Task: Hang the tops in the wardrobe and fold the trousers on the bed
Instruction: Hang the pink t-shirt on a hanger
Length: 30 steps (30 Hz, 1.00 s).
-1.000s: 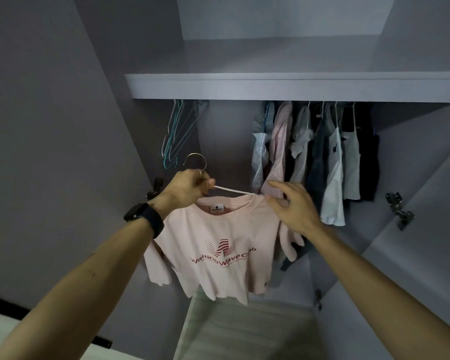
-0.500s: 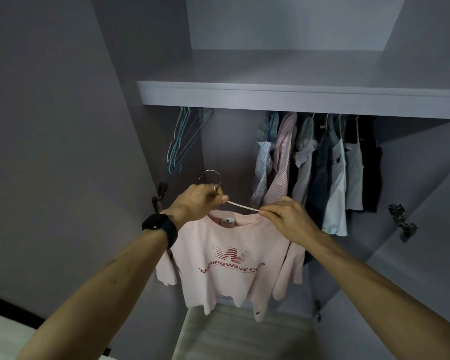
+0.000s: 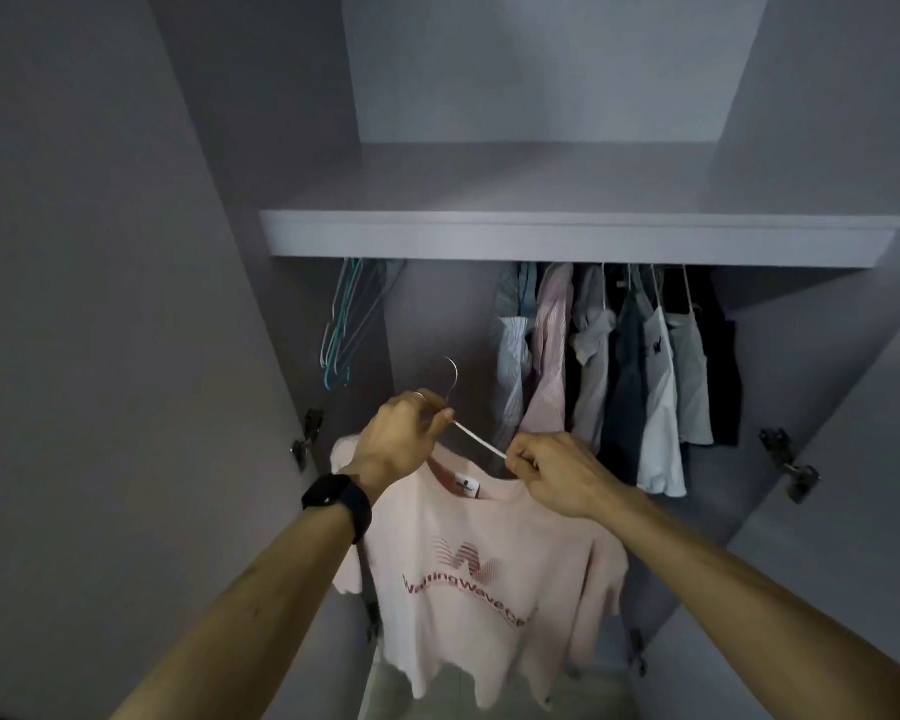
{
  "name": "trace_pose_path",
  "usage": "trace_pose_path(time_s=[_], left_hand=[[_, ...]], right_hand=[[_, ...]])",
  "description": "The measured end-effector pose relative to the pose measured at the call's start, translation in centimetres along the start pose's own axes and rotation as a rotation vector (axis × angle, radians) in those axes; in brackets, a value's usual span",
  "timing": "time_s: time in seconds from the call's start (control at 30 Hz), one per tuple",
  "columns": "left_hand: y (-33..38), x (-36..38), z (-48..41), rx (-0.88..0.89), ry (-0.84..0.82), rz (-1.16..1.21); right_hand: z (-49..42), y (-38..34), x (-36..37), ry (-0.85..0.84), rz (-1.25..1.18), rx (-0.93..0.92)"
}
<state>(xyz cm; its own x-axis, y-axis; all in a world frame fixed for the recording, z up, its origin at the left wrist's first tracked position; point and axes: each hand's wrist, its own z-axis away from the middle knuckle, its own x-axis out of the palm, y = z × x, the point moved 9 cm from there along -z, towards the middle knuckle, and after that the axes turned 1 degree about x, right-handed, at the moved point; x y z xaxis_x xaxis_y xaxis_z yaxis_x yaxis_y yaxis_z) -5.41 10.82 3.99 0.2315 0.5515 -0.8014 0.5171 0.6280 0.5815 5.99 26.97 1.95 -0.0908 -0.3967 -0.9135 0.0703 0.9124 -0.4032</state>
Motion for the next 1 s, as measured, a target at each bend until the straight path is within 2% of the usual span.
trace_pose_path(time_s=[0.13, 0.3, 0.43, 0.6, 0.73, 1.0], left_hand=[[-0.4, -4.7, -2.2, 0.057, 0.077, -0.225], [2.3, -13.6, -4.6, 0.269, 0.408, -0.427], [3.4, -17.0, -7.1, 0.337, 0.55, -0.571], [0.6, -15.6, -11.1, 0.307, 0.584, -0.539], [-0.2, -14.4, -12.9, 0.338, 0.725, -0.446], [-0.2, -14.2, -13.7, 0.411, 0.991, -0.425]], right_hand=[[-2.0, -1.3, -0.3, -0.03, -0.052, 0.155], [-6.8, -4.1, -1.7, -0.029, -0.176, 0.296], [-10.1, -4.4, -1.1, -0.03, -0.257, 0.384], [-13.4, -2.7, 1.3, 0.027, -0.281, 0.451], [-16.2, -0.6, 2.6, 0.093, -0.266, 0.465], [-20.7, 2.0, 3.2, 0.233, -0.164, 0.439]])
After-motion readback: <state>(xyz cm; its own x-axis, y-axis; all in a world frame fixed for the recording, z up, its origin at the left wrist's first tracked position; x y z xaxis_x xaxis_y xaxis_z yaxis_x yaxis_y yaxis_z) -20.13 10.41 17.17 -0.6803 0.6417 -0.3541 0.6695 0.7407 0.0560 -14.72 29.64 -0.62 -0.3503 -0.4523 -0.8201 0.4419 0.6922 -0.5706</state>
